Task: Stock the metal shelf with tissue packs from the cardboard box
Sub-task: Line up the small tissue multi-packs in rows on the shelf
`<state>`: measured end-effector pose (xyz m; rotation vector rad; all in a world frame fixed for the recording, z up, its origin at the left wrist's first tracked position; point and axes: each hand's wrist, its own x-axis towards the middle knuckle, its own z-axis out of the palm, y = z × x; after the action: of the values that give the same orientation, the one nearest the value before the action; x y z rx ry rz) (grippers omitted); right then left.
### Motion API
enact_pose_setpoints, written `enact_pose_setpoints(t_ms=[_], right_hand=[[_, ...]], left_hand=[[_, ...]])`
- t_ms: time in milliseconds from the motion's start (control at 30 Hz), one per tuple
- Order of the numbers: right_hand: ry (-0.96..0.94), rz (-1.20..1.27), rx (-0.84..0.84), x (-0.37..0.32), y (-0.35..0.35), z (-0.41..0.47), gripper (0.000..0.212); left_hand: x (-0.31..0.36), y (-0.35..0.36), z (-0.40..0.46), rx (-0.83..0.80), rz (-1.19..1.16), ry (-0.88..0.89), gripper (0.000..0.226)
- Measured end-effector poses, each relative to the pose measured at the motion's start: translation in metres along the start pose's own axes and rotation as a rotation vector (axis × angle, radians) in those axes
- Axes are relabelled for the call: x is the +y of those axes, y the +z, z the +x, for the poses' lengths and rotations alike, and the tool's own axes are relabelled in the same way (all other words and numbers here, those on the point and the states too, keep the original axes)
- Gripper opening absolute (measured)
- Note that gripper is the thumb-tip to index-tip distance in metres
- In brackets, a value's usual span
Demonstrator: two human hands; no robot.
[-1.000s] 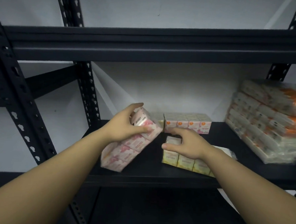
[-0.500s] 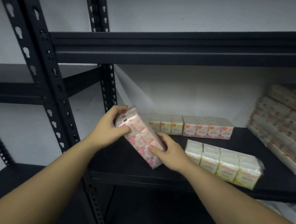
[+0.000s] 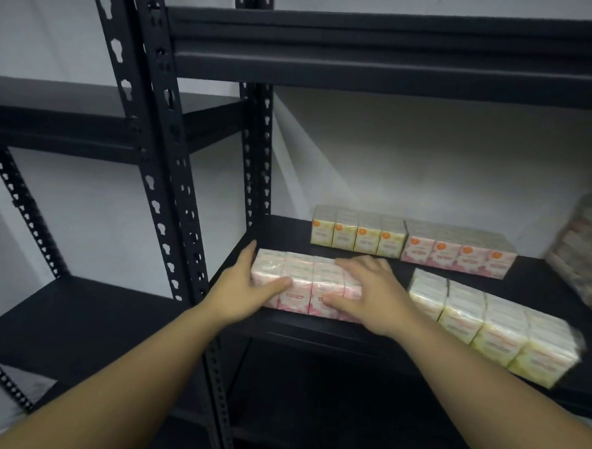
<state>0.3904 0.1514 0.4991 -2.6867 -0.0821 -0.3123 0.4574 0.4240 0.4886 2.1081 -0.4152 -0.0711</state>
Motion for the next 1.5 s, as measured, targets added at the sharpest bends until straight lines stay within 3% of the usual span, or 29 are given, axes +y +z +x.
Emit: enact_pose_setpoints(t_ms=[67,167,267,467,633,700,900,967,1333,1433,1500], right_hand=[[-0.027,-0.061,-0.05,0.0,-0.006,0.004,0.078],[-0.057,-0.124,-0.113,0.001,-0.014,0.013,0.075],[-0.089,-0.186,-0.135,0.003,-0.019,0.026,0.072],[0.087,-0.128,0.052,0.006,-0.015,0.044,0.073],[0.228,0.151,0.183,-0.009,-0.001,0.027,0.058],[0.267,0.24,0.211,-0.023,0.004,0.017,0.061],[0.36,0.364,0.127,-0.06,0.029,-0.005,0.09],[0.384,0.405,0.128,-0.063,0.034,-0.008,0.092],[0.48,0.311,0.16,0.005,-0.017,-0.018,0.071],[0.408,0.34,0.196,0.001,-0.022,-0.012,0.058],[0.323,0.343,0.162,-0.012,-0.021,-0.01,0.064]], left_hand=[[0.002,-0.004,0.01,-0.013,0.03,0.028,0.106],[0.007,-0.004,0.018,-0.026,0.281,0.104,0.081],[0.011,-0.002,0.014,-0.001,0.374,0.138,0.069],[0.012,0.008,-0.014,0.142,0.364,0.22,0.046],[0.022,0.005,0.01,0.182,0.189,0.218,0.027],[0.026,0.005,0.033,0.116,0.192,0.247,0.028],[0.06,0.015,0.089,-0.355,0.397,0.253,0.044],[0.068,0.02,0.095,-0.442,0.453,0.223,0.045],[0.03,0.005,0.06,-0.161,0.432,0.244,0.057],[0.026,0.004,0.048,-0.121,0.486,0.35,0.068],[0.028,0.002,0.045,-0.154,0.498,0.404,0.081]])
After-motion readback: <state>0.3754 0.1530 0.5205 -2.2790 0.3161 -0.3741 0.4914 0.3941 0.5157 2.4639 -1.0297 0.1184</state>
